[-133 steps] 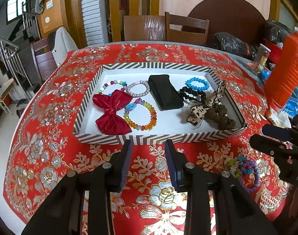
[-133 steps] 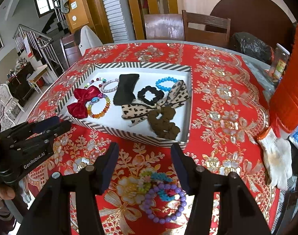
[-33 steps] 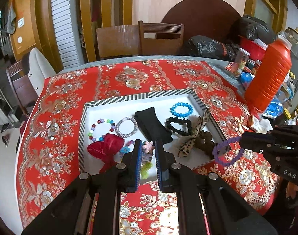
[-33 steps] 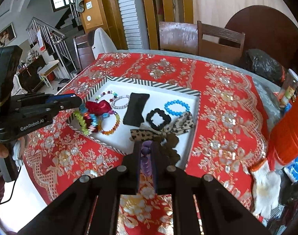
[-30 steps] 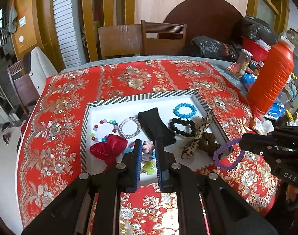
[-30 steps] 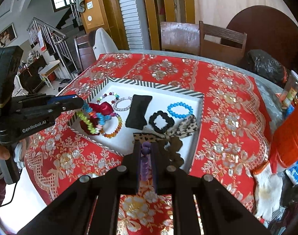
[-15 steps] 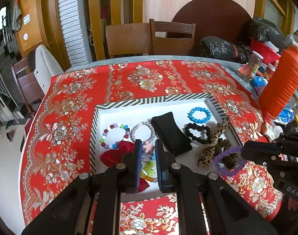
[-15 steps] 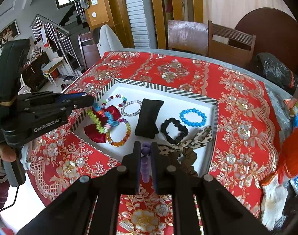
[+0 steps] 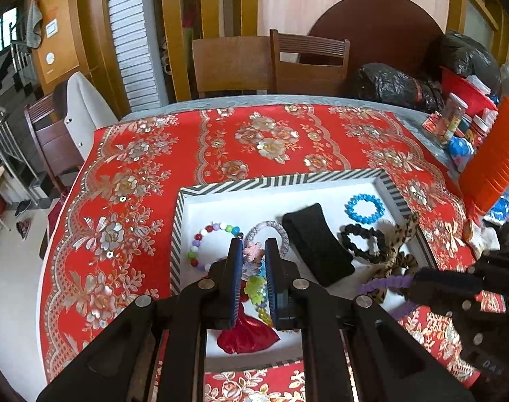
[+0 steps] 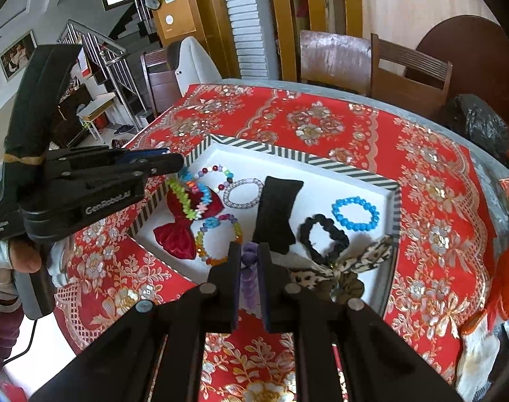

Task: Organize jewelry
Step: 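Carry both bracelets into the tray and open both tools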

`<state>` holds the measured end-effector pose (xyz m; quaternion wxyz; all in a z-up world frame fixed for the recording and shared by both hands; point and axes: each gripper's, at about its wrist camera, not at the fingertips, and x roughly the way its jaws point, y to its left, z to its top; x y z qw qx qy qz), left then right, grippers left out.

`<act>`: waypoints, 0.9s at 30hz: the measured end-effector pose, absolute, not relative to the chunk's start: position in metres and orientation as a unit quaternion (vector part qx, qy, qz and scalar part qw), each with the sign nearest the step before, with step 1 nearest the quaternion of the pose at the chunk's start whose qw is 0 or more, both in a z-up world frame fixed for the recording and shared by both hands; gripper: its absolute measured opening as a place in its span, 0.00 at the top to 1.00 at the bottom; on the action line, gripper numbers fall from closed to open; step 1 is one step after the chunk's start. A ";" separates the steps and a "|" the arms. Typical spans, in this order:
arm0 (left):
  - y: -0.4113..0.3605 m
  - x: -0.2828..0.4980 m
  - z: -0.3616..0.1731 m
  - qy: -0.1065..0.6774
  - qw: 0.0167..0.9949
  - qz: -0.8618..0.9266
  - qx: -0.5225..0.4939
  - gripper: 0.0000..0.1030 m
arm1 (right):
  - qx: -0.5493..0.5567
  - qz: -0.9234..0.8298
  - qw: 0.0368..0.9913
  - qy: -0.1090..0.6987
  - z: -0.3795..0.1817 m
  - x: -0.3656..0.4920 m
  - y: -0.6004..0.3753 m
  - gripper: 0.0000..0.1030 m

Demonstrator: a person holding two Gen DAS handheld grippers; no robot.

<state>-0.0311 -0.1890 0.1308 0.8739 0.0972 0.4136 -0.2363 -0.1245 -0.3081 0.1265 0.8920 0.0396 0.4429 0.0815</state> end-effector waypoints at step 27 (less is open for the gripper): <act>-0.228 0.059 0.097 0.450 0.867 -0.206 0.052 0.87 | 0.066 0.048 0.854 0.513 0.038 -0.103 -0.309 0.90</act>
